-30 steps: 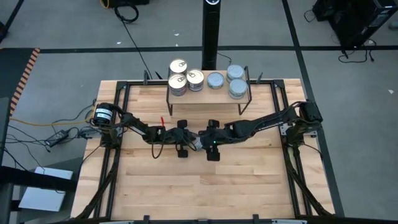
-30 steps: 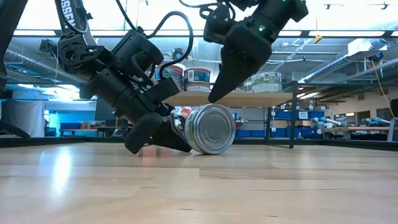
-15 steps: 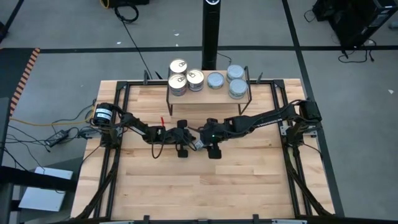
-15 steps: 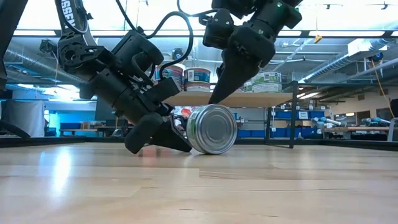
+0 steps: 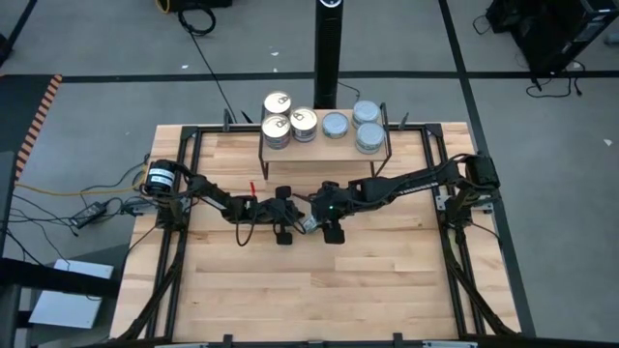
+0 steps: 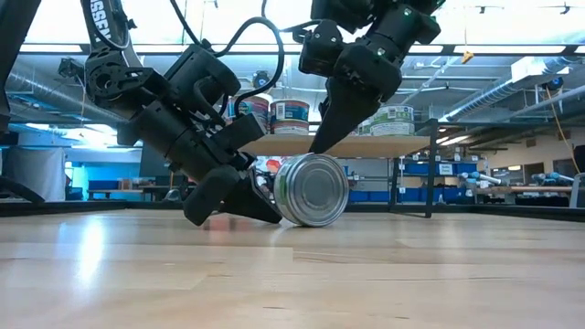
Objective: Stack canned seafood by type on shelf
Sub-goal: Stack the green tuna can on the left green tuna can on the shelf
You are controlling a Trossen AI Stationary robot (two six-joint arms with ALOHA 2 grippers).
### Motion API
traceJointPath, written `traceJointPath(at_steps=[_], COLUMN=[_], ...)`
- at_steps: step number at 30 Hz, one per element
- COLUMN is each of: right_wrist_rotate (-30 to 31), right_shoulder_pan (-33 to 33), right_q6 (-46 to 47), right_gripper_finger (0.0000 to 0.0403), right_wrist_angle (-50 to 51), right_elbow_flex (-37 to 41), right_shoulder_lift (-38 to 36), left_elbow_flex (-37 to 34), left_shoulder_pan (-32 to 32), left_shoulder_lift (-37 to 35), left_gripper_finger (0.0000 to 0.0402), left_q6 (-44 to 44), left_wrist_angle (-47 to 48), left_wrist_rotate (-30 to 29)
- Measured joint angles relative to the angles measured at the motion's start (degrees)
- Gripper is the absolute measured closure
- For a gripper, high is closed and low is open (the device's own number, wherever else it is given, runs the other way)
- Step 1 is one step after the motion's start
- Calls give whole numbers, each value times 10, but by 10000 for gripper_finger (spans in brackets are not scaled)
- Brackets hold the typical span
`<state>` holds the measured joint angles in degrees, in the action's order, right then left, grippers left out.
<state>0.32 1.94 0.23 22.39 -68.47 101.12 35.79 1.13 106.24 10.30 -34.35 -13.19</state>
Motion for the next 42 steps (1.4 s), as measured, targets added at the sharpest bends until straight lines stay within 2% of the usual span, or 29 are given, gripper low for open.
traceJointPath(at_steps=[10, 17, 31, 42], right_wrist_rotate=[-6, -5, 1, 7], right_shoulder_pan=[2, 2, 5, 7], right_q6=[-2, 1, 3, -3], right_gripper_finger=[130, 146, 134, 165], right_wrist_angle=[-3, 2, 4, 15], right_elbow_flex=[0, 0, 0, -1], right_shoulder_lift=[36, 33, 8, 9], left_elbow_flex=[0, 0, 0, 0], left_shoulder_pan=[0, 0, 0, 0], left_shoulder_lift=[0, 0, 0, 0], left_gripper_finger=[396, 396, 396, 396], left_q6=[0, 0, -1, -1], left_wrist_angle=[-1, -4, -4, -5], left_wrist_rotate=[2, 4, 12, 14])
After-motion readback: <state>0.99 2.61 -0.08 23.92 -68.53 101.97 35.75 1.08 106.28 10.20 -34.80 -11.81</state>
